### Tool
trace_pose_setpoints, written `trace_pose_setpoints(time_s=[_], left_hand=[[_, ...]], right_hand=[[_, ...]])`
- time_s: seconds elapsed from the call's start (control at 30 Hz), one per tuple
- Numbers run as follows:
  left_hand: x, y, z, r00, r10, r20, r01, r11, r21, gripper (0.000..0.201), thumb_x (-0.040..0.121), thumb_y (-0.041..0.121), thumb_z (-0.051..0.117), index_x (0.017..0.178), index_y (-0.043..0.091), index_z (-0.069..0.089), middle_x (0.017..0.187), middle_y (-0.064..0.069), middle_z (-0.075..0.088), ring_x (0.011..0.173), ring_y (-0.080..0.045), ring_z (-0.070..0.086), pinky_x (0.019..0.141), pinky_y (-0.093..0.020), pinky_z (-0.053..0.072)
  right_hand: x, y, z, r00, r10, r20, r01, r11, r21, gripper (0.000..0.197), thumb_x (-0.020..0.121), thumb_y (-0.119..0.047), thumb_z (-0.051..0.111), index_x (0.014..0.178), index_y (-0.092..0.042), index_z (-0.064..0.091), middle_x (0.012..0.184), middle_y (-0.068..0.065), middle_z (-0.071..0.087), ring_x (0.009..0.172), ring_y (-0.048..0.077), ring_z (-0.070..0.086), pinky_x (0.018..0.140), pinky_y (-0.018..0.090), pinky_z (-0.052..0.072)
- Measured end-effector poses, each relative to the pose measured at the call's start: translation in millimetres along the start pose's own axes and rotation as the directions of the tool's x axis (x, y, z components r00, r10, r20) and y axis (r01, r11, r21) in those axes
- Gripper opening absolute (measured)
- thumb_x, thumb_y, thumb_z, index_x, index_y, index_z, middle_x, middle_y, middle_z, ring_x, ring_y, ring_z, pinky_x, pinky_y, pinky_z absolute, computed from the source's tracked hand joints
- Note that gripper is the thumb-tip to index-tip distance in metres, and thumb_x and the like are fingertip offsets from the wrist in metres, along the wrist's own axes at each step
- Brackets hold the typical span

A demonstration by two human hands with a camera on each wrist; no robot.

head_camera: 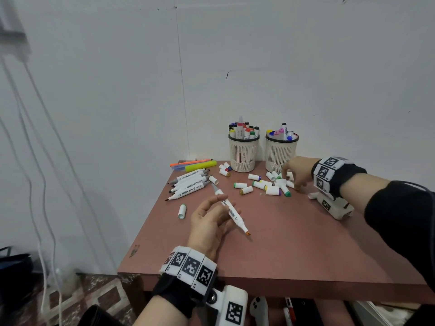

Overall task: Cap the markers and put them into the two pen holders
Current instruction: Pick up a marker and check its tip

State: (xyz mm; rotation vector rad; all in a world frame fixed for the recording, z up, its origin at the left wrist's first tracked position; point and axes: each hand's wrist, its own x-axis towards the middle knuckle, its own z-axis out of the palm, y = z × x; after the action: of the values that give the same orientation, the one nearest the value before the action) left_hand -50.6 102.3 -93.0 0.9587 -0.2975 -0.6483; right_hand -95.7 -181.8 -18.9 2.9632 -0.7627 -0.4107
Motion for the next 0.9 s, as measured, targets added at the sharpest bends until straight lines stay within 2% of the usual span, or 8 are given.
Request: trace_pose_setpoints(time_s=[0.2, 0.33, 0.47, 0.57, 0.67, 0.77, 0.83, 0.9], left_hand=[[0, 0, 1, 1.000, 0.016, 0.017, -0.016, 1.000, 0.024, 0.018, 0.087, -0.008, 0.052, 0.096, 0.003, 0.063, 0.088, -0.019, 0.066, 0.086, -0.038, 0.063, 0.087, -0.060, 0.050], [0, -1, 0, 0.999, 0.033, 0.037, -0.034, 0.999, 0.022, 0.019, 0.087, -0.009, 0.052, 0.098, 0.003, 0.062, 0.086, -0.019, 0.064, 0.088, -0.039, 0.061, 0.074, -0.047, 0.056], [0, -2, -1, 0.998, 0.052, 0.044, -0.053, 0.998, 0.023, 0.018, 0.086, -0.007, 0.055, 0.099, 0.004, 0.062, 0.081, -0.018, 0.062, 0.088, -0.039, 0.059, 0.077, -0.049, 0.055], [0, -3, -1, 0.998, 0.055, 0.043, -0.057, 0.998, 0.025, 0.018, 0.086, -0.007, 0.056, 0.098, 0.004, 0.062, 0.080, -0.017, 0.062, 0.085, -0.037, 0.060, 0.075, -0.048, 0.056], [0, -3, 0, 0.997, 0.060, 0.042, -0.060, 0.998, 0.011, 0.018, 0.086, -0.007, 0.055, 0.098, 0.004, 0.061, 0.082, -0.017, 0.062, 0.085, -0.036, 0.060, 0.072, -0.045, 0.057], [0, -4, 0, 0.997, 0.068, 0.033, -0.069, 0.998, 0.006, 0.017, 0.085, -0.006, 0.056, 0.097, 0.004, 0.061, 0.080, -0.016, 0.061, 0.087, -0.036, 0.059, 0.070, -0.043, 0.057], [0, -4, 1, 0.997, 0.075, 0.032, -0.075, 0.997, 0.009, 0.017, 0.086, -0.007, 0.056, 0.097, 0.004, 0.061, 0.079, -0.015, 0.060, 0.086, -0.036, 0.058, 0.069, -0.042, 0.057], [-2, -4, 2, 0.996, 0.079, 0.031, -0.079, 0.997, 0.010, 0.016, 0.086, -0.006, 0.056, 0.097, 0.004, 0.061, 0.079, -0.015, 0.061, 0.086, -0.035, 0.059, 0.073, -0.045, 0.056]], right_hand=[[-16, 5, -11, 0.989, 0.025, -0.145, -0.008, 0.993, 0.114, 0.037, 0.074, -0.007, 0.073, 0.107, -0.017, 0.060, 0.076, -0.004, 0.056, 0.076, 0.015, 0.058, 0.071, 0.028, 0.050], [-41, 8, -19, 0.964, 0.047, -0.261, 0.038, 0.949, 0.313, 0.032, 0.073, -0.003, 0.072, 0.102, -0.015, 0.065, 0.082, 0.004, 0.066, 0.072, 0.015, 0.061, 0.065, 0.023, 0.050], [-80, -1, -22, 0.945, 0.070, -0.319, 0.135, 0.805, 0.577, 0.029, 0.073, 0.006, 0.069, 0.093, -0.015, 0.067, 0.072, 0.001, 0.066, 0.056, 0.008, 0.058, 0.049, 0.009, 0.042], [-109, -12, -18, 0.936, 0.076, -0.344, 0.191, 0.711, 0.676, 0.025, 0.073, 0.003, 0.072, 0.090, -0.015, 0.073, 0.072, 0.003, 0.066, 0.060, 0.008, 0.056, 0.054, 0.008, 0.042], [-138, -25, -10, 0.934, 0.084, -0.348, 0.241, 0.569, 0.786, 0.016, 0.071, -0.002, 0.076, 0.080, -0.016, 0.076, 0.069, 0.007, 0.065, 0.070, 0.011, 0.056, 0.064, 0.016, 0.044], [-163, -39, 2, 0.932, 0.091, -0.351, 0.277, 0.446, 0.851, 0.017, 0.071, 0.000, 0.076, 0.079, -0.014, 0.077, 0.083, 0.014, 0.072, 0.069, 0.006, 0.058, 0.063, 0.016, 0.045], [-173, -46, 12, 0.929, 0.095, -0.358, 0.307, 0.348, 0.886, 0.019, 0.070, 0.002, 0.077, 0.084, -0.011, 0.078, 0.086, 0.011, 0.074, 0.075, 0.009, 0.061, 0.069, 0.018, 0.046], [-180, -53, 23, 0.928, 0.093, -0.359, 0.327, 0.251, 0.911, 0.024, 0.069, 0.006, 0.077, 0.085, -0.012, 0.077, 0.077, 0.003, 0.074, 0.072, 0.005, 0.062, 0.067, 0.013, 0.045]])
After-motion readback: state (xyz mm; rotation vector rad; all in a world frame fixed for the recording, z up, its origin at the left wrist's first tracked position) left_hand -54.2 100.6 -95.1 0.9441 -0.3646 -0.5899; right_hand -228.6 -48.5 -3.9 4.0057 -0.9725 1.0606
